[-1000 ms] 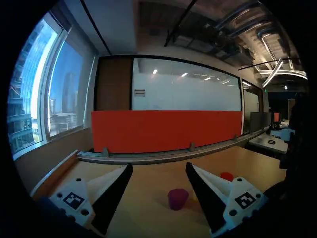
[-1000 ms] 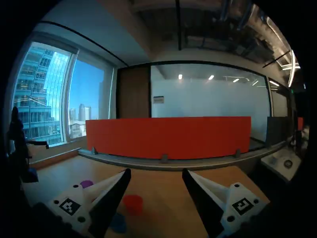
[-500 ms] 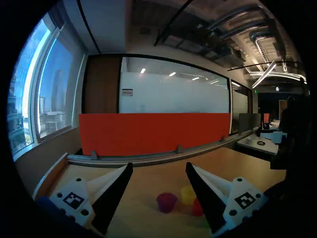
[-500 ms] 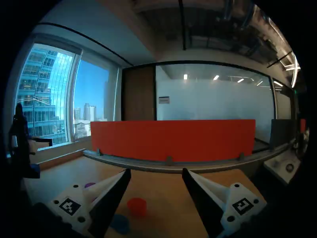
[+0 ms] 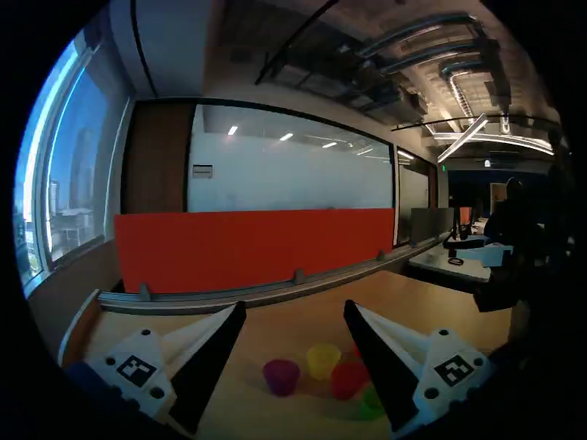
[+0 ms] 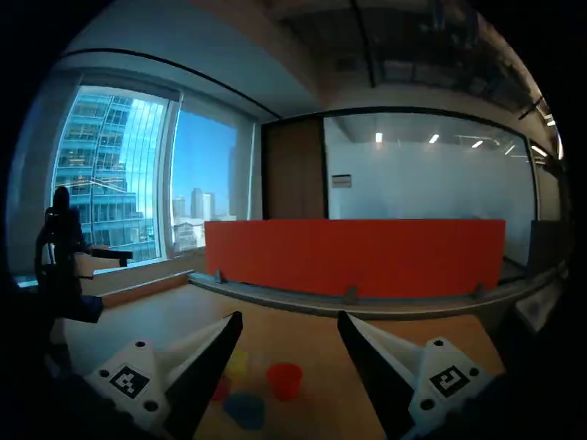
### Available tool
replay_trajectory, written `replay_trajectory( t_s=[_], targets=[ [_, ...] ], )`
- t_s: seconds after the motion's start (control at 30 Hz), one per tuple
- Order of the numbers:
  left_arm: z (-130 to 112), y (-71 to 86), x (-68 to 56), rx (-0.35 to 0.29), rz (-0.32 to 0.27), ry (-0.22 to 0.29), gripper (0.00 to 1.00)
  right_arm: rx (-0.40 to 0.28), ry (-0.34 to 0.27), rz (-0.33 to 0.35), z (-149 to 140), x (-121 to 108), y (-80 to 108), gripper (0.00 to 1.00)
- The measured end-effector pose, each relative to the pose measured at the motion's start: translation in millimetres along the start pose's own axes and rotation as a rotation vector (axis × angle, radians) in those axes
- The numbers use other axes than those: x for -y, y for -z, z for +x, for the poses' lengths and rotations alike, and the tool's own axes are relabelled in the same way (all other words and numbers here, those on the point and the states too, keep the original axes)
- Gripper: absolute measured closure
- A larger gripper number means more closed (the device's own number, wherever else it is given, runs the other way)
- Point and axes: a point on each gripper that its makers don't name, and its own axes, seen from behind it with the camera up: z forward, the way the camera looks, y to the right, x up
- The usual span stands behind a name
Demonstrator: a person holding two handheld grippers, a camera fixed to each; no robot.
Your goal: Pour water
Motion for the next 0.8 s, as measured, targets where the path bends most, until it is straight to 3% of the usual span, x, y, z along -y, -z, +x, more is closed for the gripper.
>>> replay_trajectory(
  t_s=[0.37,0.8],
  targets=[
    [3.4,-1.6,-34.2,-0.010,-0.144,-0.021,0.01,-0.007,-0.024,0.156,7.8,30.1,1.1,0.00],
    [-2.1,-6.8,-50.6,0.010,-0.218,-0.035,0.00,0.028,0.038,0.221,1.0,43.7,-3.2,0.00]
  ],
)
